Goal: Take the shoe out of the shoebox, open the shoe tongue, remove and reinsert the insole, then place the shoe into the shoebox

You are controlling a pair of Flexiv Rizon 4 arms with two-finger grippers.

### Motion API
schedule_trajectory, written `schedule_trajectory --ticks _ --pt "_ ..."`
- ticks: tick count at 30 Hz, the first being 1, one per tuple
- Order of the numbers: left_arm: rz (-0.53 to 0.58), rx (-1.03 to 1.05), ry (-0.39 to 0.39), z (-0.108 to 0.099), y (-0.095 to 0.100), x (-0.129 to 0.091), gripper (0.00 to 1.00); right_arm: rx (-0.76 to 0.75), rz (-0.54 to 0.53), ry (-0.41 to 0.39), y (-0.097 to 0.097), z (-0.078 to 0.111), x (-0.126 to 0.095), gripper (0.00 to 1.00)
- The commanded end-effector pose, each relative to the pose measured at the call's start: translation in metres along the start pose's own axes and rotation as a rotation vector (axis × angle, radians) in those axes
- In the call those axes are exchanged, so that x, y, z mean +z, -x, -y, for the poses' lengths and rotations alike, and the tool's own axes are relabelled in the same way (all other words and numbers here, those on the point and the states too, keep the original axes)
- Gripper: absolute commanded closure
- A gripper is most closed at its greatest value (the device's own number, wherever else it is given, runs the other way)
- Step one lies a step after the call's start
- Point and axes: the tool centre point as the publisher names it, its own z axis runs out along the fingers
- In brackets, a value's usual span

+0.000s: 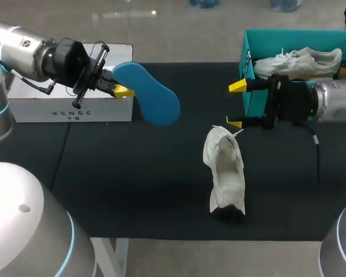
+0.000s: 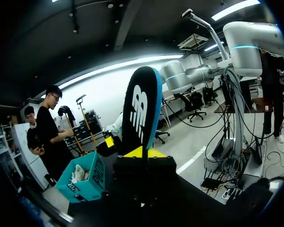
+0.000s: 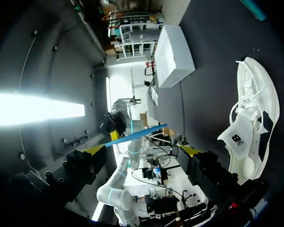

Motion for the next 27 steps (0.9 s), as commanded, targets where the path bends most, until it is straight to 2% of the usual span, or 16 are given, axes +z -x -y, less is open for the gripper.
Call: schedule_trajectory --ticks 1,5,6,7,8,10,11,19,27 --pt "0.001 0.001 -0.001 -0.001 0.001 0.001 1.00 0.000 0.001 0.002 0.001 0.001 0.001 0.00" --pt "0.001 0.001 -0.001 -0.001 0.001 0.001 1.00 0.000 0.001 0.002 0.001 0.001 0.001 0.00" --pt "0.003 0.026 -0.019 -0.005 -0.004 0.003 1.00 0.000 0.001 0.002 0.001 0.001 0.001 0.00" --pt "0.053 0.080 -0.009 -0.008 -0.009 0.004 1.00 0.000 0.001 0.002 0.001 0.001 0.001 0.00" --pt "0.105 0.150 0.045 -0.012 -0.012 0.002 1.00 0.000 0.001 0.002 0.001 0.001 0.001 0.00" --pt "0.126 0.199 0.009 -0.014 -0.020 0.004 1.00 0.000 0.001 0.002 0.001 0.001 0.001 0.00" --pt "0.120 0.235 0.039 -0.016 -0.024 0.005 1.00 0.000 0.001 0.002 0.001 0.001 0.001 0.00" --pt "0.046 0.501 0.140 -0.016 -0.043 0.020 1.00 0.000 0.001 0.002 0.001 0.001 0.001 0.00" --pt "0.017 0.652 0.235 -0.016 -0.046 0.045 1.00 0.000 0.001 0.002 0.001 0.001 0.001 0.00"
